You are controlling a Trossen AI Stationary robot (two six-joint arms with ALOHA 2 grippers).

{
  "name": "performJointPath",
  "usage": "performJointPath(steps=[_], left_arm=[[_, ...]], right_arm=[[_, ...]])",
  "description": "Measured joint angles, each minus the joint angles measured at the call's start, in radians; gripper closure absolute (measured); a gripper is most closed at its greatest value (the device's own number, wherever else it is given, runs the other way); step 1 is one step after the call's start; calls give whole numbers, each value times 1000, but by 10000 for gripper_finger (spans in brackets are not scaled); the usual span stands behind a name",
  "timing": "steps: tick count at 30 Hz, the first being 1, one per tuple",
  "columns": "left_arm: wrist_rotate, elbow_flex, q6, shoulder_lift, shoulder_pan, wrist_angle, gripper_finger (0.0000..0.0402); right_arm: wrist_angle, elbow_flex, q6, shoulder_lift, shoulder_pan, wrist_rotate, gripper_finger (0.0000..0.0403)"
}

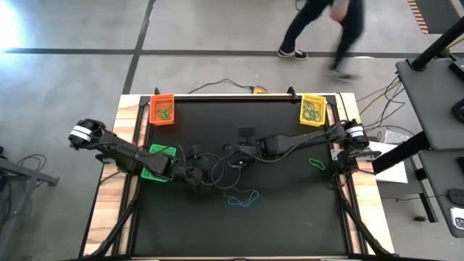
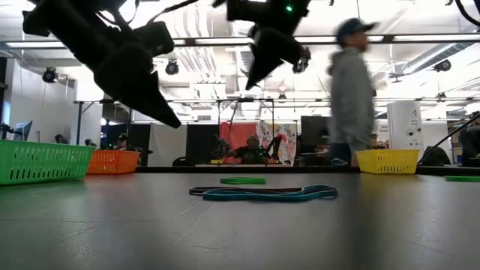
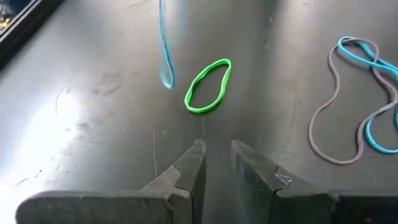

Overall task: Sort rubber bands into baskets
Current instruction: Put the center blue rubber band into the yellow bin

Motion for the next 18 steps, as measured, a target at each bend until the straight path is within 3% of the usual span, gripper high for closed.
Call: performJointPath(steps=[6,10,18], left_arm=[[-8,0,-24,18,-1,0,340],[-8,-1,-45,66,-2,13,340],[27,-2,-37,162,-9,172,340]], right_arm=[[-373,0,138,-11,-22,126,394],[-598,-28,290,-33,-105,205,394],[-592,-197,325,-143,-390,209,394]])
